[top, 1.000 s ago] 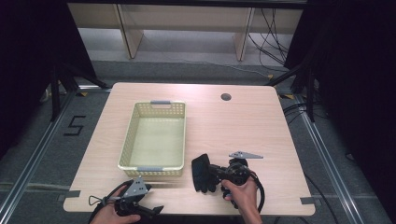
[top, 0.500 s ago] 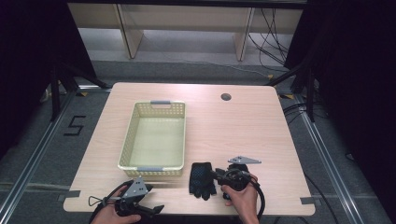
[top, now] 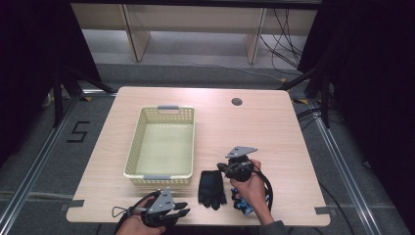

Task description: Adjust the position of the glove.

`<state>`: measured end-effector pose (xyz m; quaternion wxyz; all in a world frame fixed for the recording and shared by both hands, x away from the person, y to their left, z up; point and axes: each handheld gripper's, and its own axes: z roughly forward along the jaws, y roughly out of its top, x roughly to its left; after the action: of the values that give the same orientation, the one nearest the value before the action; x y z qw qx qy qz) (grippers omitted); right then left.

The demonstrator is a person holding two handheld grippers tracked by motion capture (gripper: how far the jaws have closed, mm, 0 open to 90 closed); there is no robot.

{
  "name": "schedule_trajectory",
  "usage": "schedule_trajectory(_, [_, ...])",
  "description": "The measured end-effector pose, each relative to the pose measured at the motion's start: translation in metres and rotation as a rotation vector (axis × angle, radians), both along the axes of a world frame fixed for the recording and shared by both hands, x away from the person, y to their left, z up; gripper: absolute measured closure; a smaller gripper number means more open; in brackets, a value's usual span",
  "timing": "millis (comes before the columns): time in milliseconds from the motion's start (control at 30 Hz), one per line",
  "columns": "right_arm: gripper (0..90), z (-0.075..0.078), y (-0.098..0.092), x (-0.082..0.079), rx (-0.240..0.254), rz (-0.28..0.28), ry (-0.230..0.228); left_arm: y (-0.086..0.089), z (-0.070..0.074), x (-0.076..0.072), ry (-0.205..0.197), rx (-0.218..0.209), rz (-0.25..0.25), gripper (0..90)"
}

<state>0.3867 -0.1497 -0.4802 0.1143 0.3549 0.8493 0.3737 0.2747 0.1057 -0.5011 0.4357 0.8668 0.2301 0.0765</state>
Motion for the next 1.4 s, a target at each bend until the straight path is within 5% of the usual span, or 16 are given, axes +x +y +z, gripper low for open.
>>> schedule_trajectory(100, [90.0,-0.005,0.011,0.006,-0.063,0.048,0.033,-0.014,-0.001,0.008,0.006,0.0,0.004,85.2])
schedule_trajectory(300, [90.0,-0.011,0.017,0.008,-0.072,0.071,0.033,-0.039,0.001,0.02,-0.025,-0.008,0.007,88.8])
schedule_trajectory(500, [90.0,-0.019,0.016,0.012,-0.086,0.102,0.046,-0.056,-0.011,0.027,-0.024,0.077,-0.024,88.8])
schedule_trajectory(733, [90.0,-0.02,0.012,0.011,-0.121,0.095,0.043,-0.051,-0.014,0.03,-0.031,0.1,-0.003,88.4])
schedule_trajectory(800, [90.0,-0.018,0.011,0.004,-0.12,0.026,0.079,-0.046,-0.013,0.031,-0.052,0.125,-0.002,88.2])
schedule_trajectory(867, [90.0,-0.017,0.005,0.0,-0.116,0.015,0.103,-0.044,-0.012,0.031,-0.056,0.133,0.007,87.5])
schedule_trajectory(933, [90.0,-0.018,-0.001,-0.005,-0.107,0.014,0.096,-0.042,-0.012,0.032,-0.04,0.127,0.006,87.2])
schedule_trajectory(1333, [89.1,-0.017,-0.018,-0.025,-0.104,-0.028,0.119,-0.048,-0.011,0.038,-0.086,0.164,0.014,85.2])
schedule_trajectory(1400, [88.6,-0.017,-0.021,-0.025,-0.105,-0.025,0.111,-0.049,-0.012,0.038,-0.067,0.141,0.026,85.1])
